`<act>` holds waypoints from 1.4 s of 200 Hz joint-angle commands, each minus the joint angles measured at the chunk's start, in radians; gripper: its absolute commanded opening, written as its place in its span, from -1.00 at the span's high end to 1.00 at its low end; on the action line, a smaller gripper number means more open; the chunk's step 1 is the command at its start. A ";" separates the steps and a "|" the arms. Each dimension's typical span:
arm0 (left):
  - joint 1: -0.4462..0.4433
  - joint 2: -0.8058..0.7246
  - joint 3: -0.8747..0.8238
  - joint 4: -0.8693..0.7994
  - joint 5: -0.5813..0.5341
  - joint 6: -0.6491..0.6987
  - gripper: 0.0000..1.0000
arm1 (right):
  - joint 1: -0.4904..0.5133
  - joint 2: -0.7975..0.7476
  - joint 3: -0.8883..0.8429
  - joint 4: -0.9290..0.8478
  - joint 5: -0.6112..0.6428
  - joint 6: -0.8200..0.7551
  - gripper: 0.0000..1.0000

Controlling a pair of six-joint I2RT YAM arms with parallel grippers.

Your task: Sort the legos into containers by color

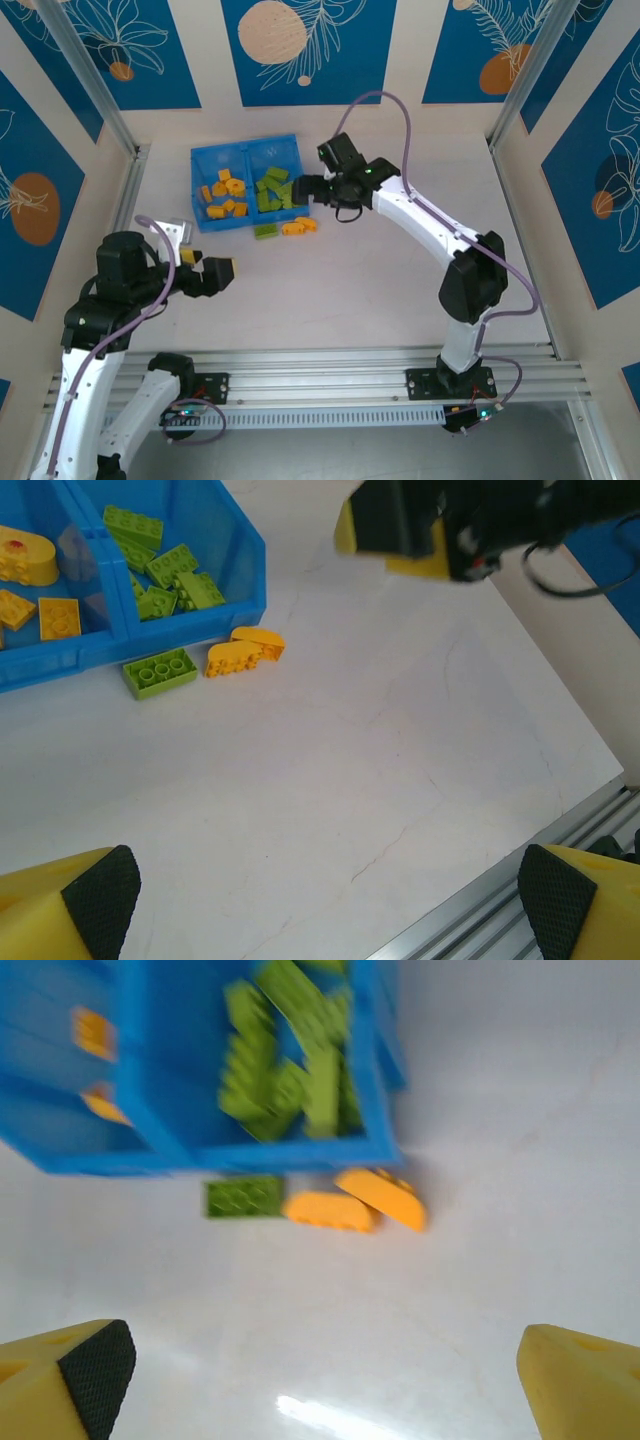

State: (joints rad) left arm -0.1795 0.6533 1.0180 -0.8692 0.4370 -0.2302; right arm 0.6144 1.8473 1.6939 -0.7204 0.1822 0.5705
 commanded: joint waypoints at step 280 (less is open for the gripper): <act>0.009 -0.014 -0.032 0.003 0.003 -0.040 -1.00 | -0.009 0.382 0.052 0.130 -0.145 -0.570 0.18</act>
State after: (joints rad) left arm -0.1795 0.6537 0.9955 -0.8600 0.4400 -0.2569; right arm 0.5938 2.2070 1.7264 -0.5392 0.0731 -0.0074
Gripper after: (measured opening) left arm 0.998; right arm 0.413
